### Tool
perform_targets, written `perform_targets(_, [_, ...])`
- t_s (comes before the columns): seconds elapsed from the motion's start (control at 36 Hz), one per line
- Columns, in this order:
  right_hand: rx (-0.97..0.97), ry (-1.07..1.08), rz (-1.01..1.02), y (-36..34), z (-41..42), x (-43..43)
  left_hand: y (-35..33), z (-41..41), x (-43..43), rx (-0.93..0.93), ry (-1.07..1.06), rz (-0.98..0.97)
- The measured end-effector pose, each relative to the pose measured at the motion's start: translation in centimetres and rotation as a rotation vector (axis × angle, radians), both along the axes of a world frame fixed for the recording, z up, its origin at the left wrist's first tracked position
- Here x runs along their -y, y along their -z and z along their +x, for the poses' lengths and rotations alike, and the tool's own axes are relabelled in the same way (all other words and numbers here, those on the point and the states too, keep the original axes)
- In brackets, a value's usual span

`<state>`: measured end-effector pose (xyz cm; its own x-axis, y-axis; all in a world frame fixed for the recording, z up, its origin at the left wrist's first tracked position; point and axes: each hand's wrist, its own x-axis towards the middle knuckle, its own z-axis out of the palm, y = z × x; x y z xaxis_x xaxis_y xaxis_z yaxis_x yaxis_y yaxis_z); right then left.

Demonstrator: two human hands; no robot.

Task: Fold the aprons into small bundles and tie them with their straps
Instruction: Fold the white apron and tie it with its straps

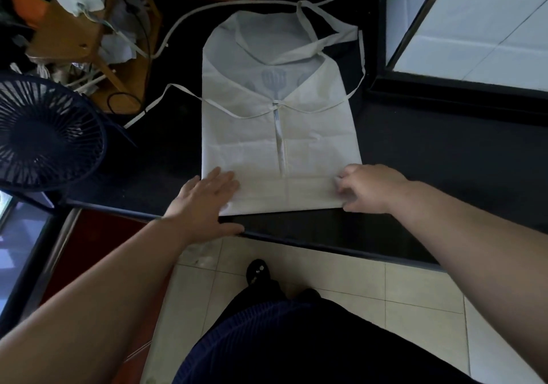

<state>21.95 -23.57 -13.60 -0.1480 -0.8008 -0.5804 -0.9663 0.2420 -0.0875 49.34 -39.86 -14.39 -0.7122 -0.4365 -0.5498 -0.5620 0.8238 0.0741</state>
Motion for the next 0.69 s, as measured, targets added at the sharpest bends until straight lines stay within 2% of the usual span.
perform_targets(0.11, [-0.029,-0.032,-0.198,1.3,0.9,-1.0,0.8,0.3,-1.7,-0.219,-0.134,-0.057])
perform_targets(0.17, [0.059,0.070,-0.224,1.4,0.9,-1.2,1.2,0.5,-2.1,-0.282,-0.163,-0.055])
perform_targets(0.28, [0.178,0.278,-0.213,0.7,0.7,-1.4,1.4,1.0,-1.5,-0.265,-0.159,-0.064])
perform_targets(0.33, [0.225,0.348,-0.214,0.2,0.5,-1.1,1.4,1.2,-0.8,-0.352,-0.198,-0.024])
perform_targets(0.39, [0.281,0.440,-0.195,-0.1,0.2,-0.8,0.8,1.2,0.2,-0.435,-0.375,0.131])
perform_targets(0.44, [0.355,0.533,-0.161,-0.4,-0.1,-0.6,-0.1,1.0,1.1,-0.426,-0.572,0.306])
perform_targets(0.56, [0.426,0.637,-0.109,-0.5,-0.8,-0.4,-0.8,1.0,2.5,-0.538,-0.835,0.524])
perform_targets(0.64, [0.363,0.653,-0.171,0.3,-1.1,-0.2,0.1,1.1,2.4,-0.663,-1.030,0.564])
perform_targets(0.69, [0.350,0.729,-0.239,0.8,-1.0,0.0,0.8,0.9,2.2,-0.677,-1.063,0.464])
